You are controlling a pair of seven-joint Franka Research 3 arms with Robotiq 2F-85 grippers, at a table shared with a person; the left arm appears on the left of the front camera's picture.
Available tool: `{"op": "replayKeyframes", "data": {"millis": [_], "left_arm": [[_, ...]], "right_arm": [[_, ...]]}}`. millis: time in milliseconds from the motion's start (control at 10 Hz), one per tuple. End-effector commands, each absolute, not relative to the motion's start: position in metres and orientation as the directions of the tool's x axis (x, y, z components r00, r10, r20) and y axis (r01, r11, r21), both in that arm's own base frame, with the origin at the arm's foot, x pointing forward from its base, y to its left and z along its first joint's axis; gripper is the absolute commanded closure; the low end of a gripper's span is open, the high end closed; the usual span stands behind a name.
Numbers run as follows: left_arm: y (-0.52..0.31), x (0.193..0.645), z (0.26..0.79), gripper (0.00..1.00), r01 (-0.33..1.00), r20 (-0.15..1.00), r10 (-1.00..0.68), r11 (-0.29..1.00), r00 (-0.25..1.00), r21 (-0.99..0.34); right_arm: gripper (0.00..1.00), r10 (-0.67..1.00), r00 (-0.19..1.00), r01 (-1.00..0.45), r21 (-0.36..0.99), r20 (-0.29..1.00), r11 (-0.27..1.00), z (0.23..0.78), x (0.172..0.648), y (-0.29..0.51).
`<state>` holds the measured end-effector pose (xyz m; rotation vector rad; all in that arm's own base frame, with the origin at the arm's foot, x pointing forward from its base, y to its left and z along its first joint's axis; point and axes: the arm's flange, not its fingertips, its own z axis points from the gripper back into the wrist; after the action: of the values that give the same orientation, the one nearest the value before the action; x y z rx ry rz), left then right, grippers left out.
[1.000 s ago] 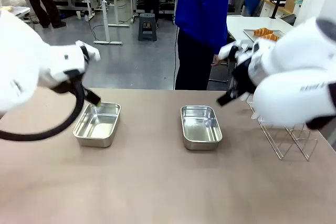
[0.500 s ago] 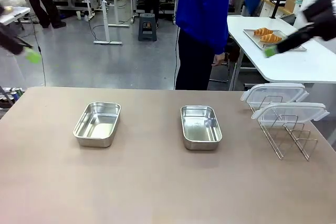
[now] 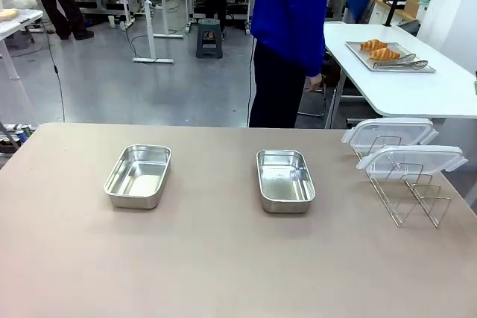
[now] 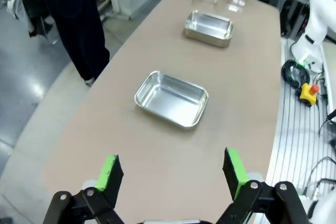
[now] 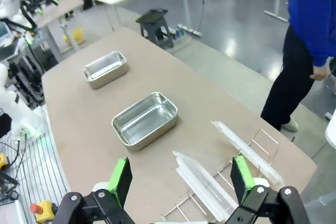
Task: Place the bread in airtight containers.
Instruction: Lift both Airtight Container.
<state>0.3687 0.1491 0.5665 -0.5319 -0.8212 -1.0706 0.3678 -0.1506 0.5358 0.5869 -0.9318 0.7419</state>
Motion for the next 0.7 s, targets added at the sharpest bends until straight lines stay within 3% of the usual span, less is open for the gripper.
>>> {"op": "replayKeyframes", "data": {"millis": [0, 100, 200, 300, 600], "left_arm": [[0.129, 0.369, 0.551, 0.0, 0.917, 0.826, -0.515, 0.398, 0.228, -0.005], [0.12, 0.371, 0.548, 0.0, 0.921, 0.838, -0.498, 0.39, 0.223, -0.014], [0.115, 0.373, 0.549, 0.0, 0.894, 0.849, -0.447, 0.444, 0.281, -0.063], [0.132, 0.369, 0.552, 0.0, 0.915, 0.827, -0.507, 0.403, 0.244, -0.023], [0.132, 0.369, 0.552, 0.0, 0.915, 0.827, -0.507, 0.403, 0.244, -0.023]], "right_arm": [[0.0, 0.285, 0.387, -0.79, 0.155, 0.877, 0.593, 0.526, 0.373, -0.15], [0.0, 0.268, 0.397, -0.781, 0.17, 0.878, 0.6, 0.524, 0.375, -0.151], [0.0, 0.183, 0.493, -0.681, 0.247, 0.85, 0.689, 0.524, 0.378, -0.154], [0.0, 0.266, 0.402, -0.778, 0.174, 0.876, 0.603, 0.524, 0.366, -0.156], [0.0, 0.266, 0.402, -0.778, 0.174, 0.876, 0.603, 0.524, 0.366, -0.156]]}}
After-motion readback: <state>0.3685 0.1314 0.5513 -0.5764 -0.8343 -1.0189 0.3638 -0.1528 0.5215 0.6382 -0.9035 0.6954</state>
